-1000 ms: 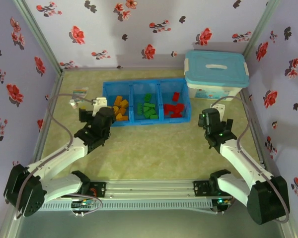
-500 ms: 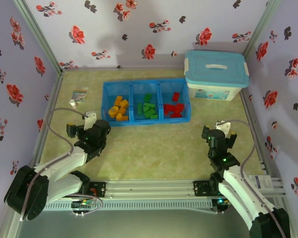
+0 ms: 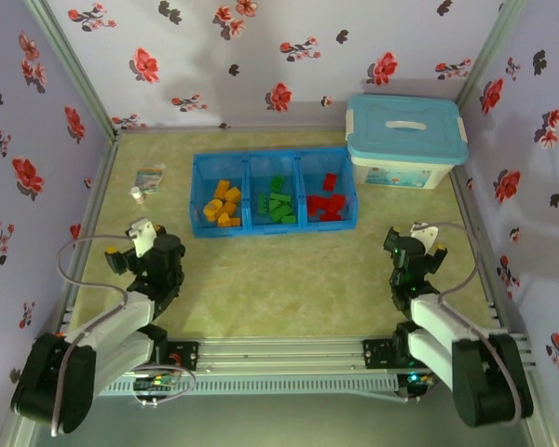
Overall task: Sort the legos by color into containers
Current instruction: Reset both arms
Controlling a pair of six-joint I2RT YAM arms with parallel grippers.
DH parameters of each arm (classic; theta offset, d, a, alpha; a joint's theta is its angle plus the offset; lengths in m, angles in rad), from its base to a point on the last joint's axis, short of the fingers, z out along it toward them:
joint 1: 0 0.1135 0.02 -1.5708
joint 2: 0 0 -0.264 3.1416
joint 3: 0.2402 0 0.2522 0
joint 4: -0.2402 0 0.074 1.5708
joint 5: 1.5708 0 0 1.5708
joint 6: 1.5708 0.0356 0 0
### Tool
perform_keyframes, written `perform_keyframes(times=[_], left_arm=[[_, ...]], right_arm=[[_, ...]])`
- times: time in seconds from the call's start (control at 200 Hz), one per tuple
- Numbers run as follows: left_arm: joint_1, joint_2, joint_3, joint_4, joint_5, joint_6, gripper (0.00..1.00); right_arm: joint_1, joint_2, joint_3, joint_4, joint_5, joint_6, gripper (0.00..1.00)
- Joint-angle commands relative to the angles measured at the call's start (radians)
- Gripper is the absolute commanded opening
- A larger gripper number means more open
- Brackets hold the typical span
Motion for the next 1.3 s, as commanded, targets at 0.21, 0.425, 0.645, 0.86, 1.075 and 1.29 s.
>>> perform_keyframes(times=[0.21, 0.425, 0.645, 0.86, 1.075, 1.29], left_arm=[[0.089, 0.213, -0.019, 0.458, 0.153, 0.100, 1.00], [0.124, 0.387, -0.023, 0.736, 0.218, 0.159, 1.00], [0.121, 0.369, -0.119, 0.882, 0.369, 0.201, 1.00], [0.120, 0.325, -0.158, 0.879, 0.429, 0.165, 1.00], [0.153, 0.430, -0.095, 0.903, 0.453, 0.238, 1.00], [0.244, 0.503, -0.085, 0.922, 0.592, 0.162, 1.00]], right_arm=[[-0.042, 0.325, 0.001, 0.606, 0.002, -0.043, 0.99], [-0.059, 0.459, -0.017, 0.784, -0.032, -0.052, 0.99], [-0.039, 0.495, -0.041, 0.875, -0.078, -0.097, 0.99], [-0.014, 0.507, -0.033, 0.876, -0.085, -0.131, 0.99], [0.012, 0.551, -0.009, 0.875, -0.142, -0.190, 1.00], [0.016, 0.602, 0.022, 0.874, -0.147, -0.204, 0.99]])
